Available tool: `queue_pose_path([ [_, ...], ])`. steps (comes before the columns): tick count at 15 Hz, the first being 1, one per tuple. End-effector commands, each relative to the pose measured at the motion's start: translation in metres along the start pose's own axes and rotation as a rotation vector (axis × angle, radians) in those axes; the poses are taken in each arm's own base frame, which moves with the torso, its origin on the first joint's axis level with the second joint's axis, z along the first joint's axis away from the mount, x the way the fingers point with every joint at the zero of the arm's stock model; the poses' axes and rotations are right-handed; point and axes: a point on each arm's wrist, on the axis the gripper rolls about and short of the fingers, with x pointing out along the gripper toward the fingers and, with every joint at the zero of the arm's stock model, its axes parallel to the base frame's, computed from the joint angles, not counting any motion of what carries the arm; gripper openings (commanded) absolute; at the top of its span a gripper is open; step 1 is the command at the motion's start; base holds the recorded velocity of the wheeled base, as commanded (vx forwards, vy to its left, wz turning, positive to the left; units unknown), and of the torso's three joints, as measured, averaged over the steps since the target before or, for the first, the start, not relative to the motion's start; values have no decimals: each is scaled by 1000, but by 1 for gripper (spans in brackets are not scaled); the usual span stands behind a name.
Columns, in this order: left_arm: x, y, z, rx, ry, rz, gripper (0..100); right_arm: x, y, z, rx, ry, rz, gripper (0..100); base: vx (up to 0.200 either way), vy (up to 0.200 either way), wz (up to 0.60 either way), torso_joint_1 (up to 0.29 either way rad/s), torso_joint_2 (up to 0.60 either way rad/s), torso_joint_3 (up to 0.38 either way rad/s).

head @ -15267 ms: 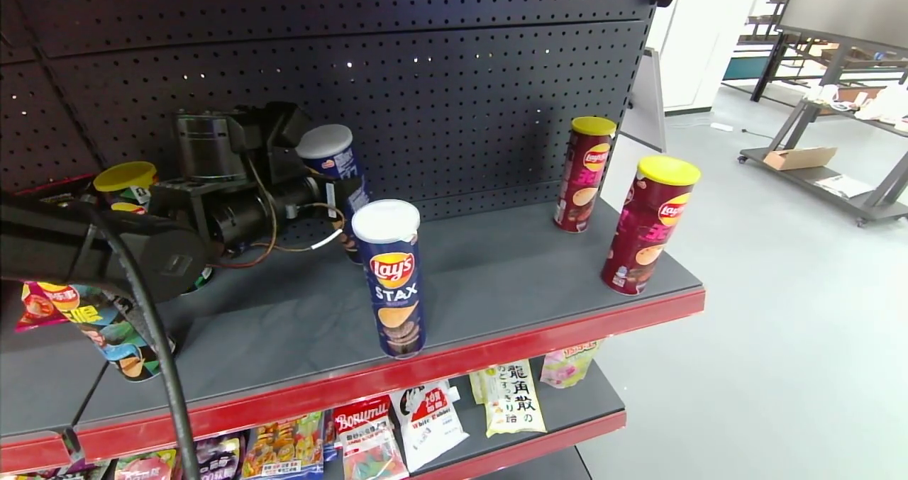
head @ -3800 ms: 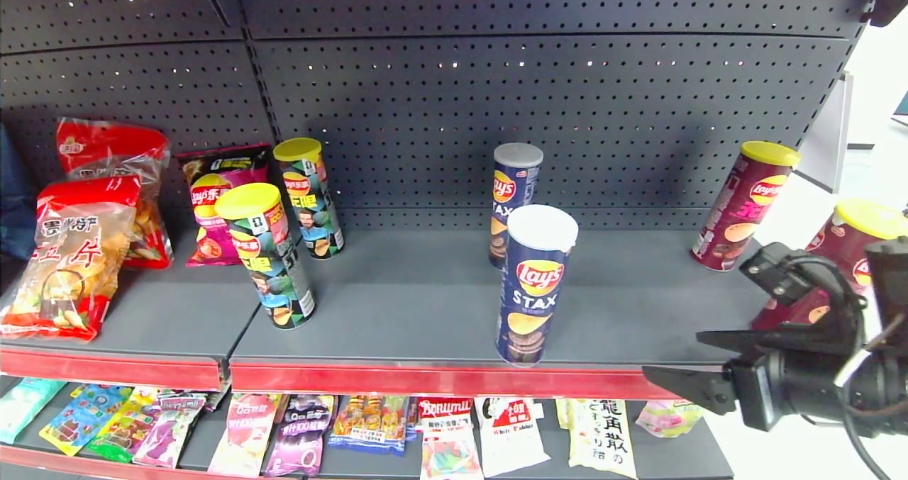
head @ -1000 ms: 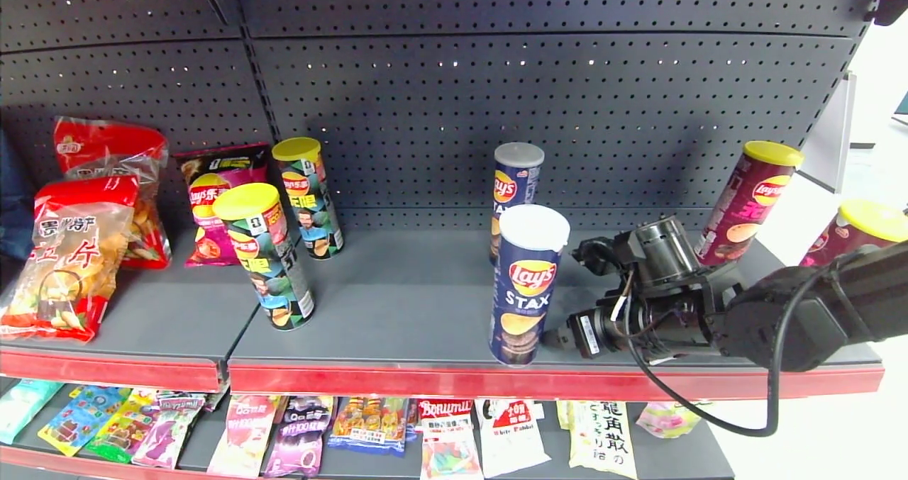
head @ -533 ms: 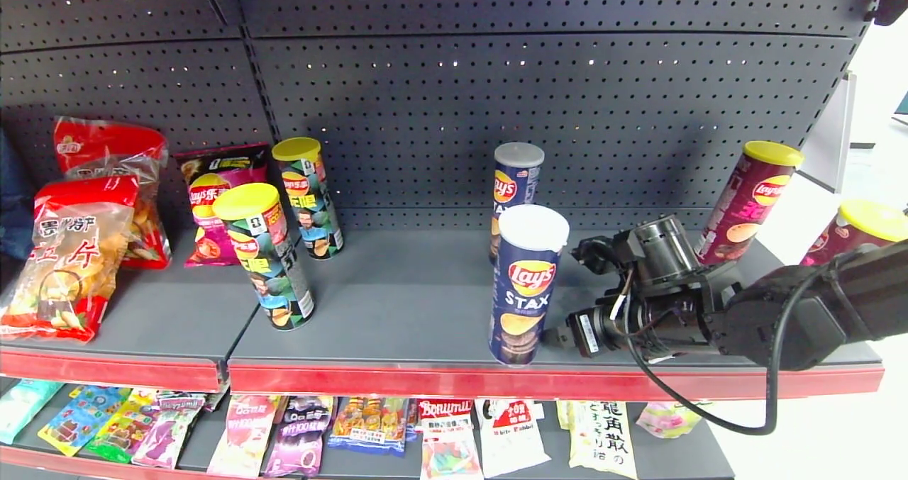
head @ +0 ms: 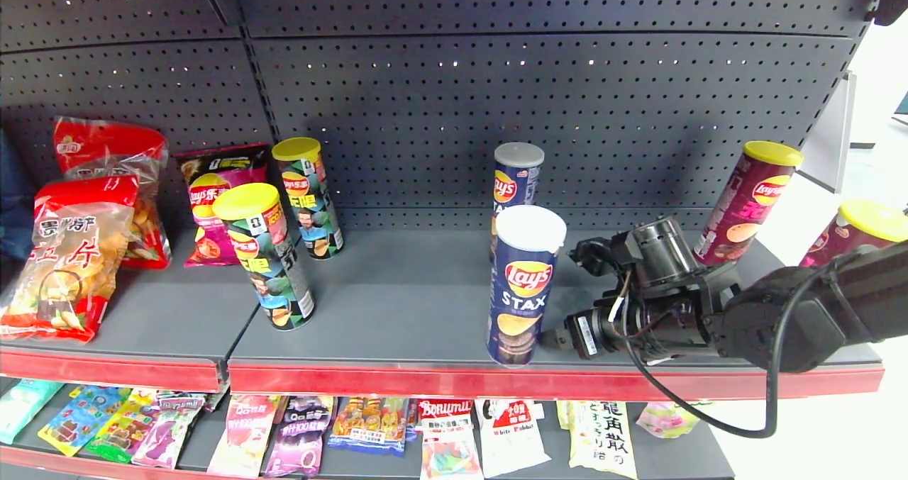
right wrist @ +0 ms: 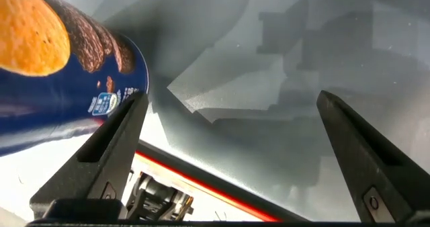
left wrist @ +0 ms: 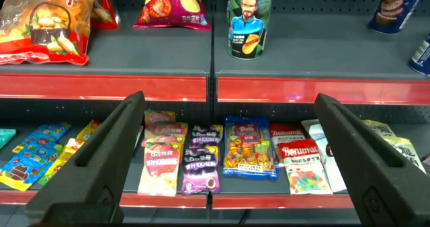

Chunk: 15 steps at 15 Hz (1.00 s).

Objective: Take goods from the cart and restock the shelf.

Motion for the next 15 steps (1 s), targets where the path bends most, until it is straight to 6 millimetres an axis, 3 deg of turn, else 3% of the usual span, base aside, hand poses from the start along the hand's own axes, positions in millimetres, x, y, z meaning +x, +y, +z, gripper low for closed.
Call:
queue_pose_path([
  [1,0,0,0,0,0,0,100,-1,1,-1,-3,1,3,100,0,0,0,0,0,0],
  [10,0,0,0,0,0,1,100,-3,0,-5,0,10,-3,100,0,0,0,0,0,0],
  [12,0,0,0,0,0,0,100,-8,-1,-7,-1,6,-13,100,0,0,0,0,0,0],
  [15,0,0,0,0,0,0,100,-39,-4,-15,1,-35,-41,100,0,0,0,0,0,0],
])
